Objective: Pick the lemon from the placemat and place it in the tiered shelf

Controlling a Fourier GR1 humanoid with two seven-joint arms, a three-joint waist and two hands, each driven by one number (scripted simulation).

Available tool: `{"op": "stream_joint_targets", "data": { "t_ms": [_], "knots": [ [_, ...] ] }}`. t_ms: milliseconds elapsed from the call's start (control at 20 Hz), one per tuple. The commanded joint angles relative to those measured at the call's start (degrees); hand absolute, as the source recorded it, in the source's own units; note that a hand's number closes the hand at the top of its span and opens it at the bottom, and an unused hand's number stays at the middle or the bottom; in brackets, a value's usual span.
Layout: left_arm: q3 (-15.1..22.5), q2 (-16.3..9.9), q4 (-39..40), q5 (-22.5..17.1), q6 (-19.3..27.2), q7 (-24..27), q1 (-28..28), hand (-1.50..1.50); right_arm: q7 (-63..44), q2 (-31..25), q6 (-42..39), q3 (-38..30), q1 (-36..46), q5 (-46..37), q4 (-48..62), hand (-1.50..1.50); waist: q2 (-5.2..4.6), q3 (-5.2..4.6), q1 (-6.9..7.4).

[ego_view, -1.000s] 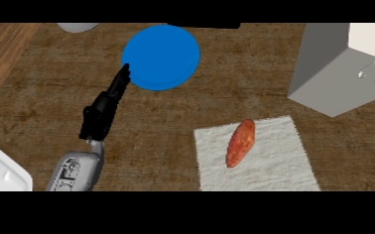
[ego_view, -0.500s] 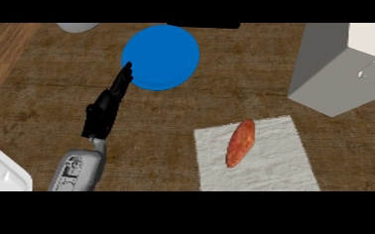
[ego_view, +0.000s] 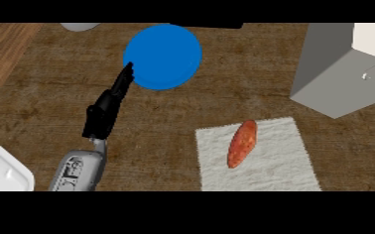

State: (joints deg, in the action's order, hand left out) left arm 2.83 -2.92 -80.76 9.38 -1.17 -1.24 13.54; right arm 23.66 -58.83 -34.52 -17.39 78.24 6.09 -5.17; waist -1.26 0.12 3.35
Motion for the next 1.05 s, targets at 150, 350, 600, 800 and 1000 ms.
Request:
{"op": "stream_joint_targets", "data": {
  "t_ms": [150,350,600,800,1000],
  "knots": [
    [0.3,0.4,-0.1,-0.1,-0.1,0.6,0.3,0.00,-10.3,-7.5,-0.6,-3.5,0.8,3.2,4.3,-1.50,-0.87,0.14,0.70],
    [-0.9,-0.9,-0.1,-1.1,-1.2,0.9,0.9,0.00,-12.3,-10.7,-4.6,-0.8,-2.0,0.5,3.2,-1.50,-1.64,0.31,1.07],
    [-0.4,-0.1,-0.9,-1.0,-0.9,0.6,0.9,0.00,-11.8,-13.4,-6.8,0.6,-4.8,-1.0,2.4,-1.50,-2.23,0.61,1.65],
    [0.1,-0.1,-1.0,-0.7,-1.0,0.7,0.9,0.00,-8.9,-15.2,-9.6,2.2,-7.5,-2.7,0.4,-1.50,-2.46,0.82,1.29],
    [1.1,0.7,-1.2,0.0,-0.6,0.4,0.8,0.00,-8.0,-15.7,-12.1,1.6,-8.7,-2.2,1.1,-1.50,-2.58,0.97,1.64]
  ]
}}
